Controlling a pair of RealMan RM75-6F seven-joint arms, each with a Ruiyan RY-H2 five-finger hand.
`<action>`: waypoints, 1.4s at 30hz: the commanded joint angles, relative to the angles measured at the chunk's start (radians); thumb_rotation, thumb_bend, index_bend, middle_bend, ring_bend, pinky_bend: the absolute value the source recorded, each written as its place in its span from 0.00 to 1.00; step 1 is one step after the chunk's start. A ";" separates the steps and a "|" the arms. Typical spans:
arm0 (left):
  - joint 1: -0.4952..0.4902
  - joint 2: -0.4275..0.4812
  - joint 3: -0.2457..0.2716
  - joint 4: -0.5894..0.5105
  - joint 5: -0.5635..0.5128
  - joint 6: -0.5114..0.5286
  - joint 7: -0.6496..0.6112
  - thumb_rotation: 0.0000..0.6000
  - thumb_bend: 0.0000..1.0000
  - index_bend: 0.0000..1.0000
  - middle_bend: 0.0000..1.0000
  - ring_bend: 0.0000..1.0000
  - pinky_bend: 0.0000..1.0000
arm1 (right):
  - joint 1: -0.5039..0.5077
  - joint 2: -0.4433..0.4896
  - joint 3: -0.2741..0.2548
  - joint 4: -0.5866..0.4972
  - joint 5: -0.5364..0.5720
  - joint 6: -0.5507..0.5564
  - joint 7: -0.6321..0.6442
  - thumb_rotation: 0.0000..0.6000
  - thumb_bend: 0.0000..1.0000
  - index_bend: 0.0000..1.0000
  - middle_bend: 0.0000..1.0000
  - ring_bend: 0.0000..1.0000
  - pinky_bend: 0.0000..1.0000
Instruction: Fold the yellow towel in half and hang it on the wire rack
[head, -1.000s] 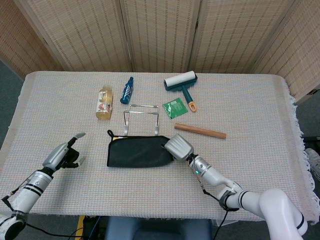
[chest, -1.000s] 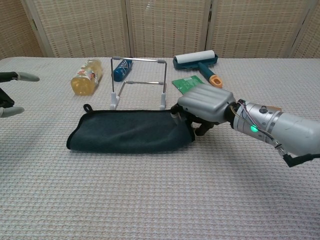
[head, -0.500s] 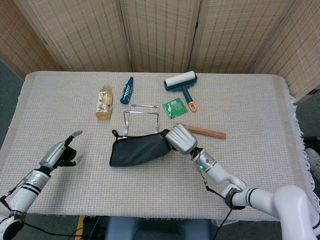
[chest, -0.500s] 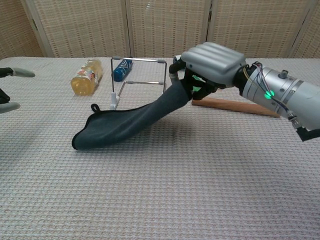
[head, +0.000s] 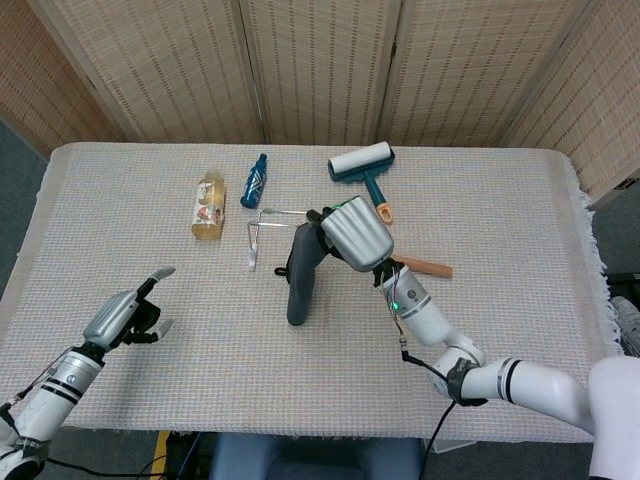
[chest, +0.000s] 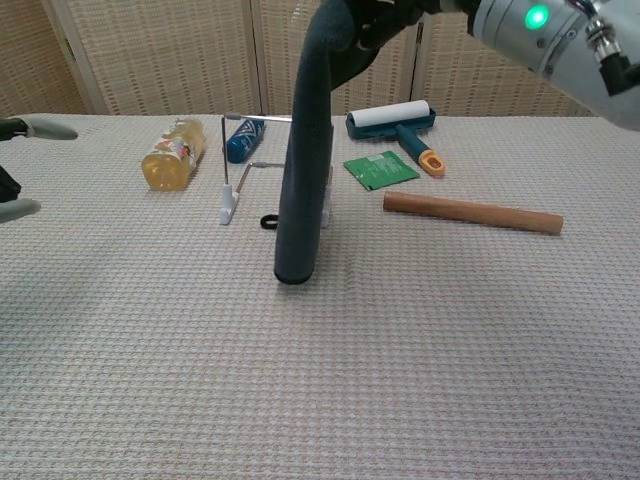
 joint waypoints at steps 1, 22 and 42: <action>0.003 0.010 0.006 -0.012 0.010 0.007 -0.002 1.00 0.43 0.00 0.91 0.86 0.93 | 0.036 -0.008 0.028 0.009 0.044 -0.028 -0.047 1.00 0.57 0.61 0.93 1.00 1.00; 0.012 0.044 0.026 -0.037 0.017 0.018 -0.010 1.00 0.43 0.00 0.92 0.86 0.93 | 0.334 -0.203 0.106 0.396 0.298 -0.190 -0.323 1.00 0.57 0.62 0.93 1.00 1.00; 0.023 0.044 0.031 -0.014 -0.001 0.017 -0.031 1.00 0.43 0.00 0.91 0.86 0.93 | 0.524 -0.422 0.086 0.938 0.291 -0.330 -0.118 1.00 0.54 0.61 0.94 1.00 1.00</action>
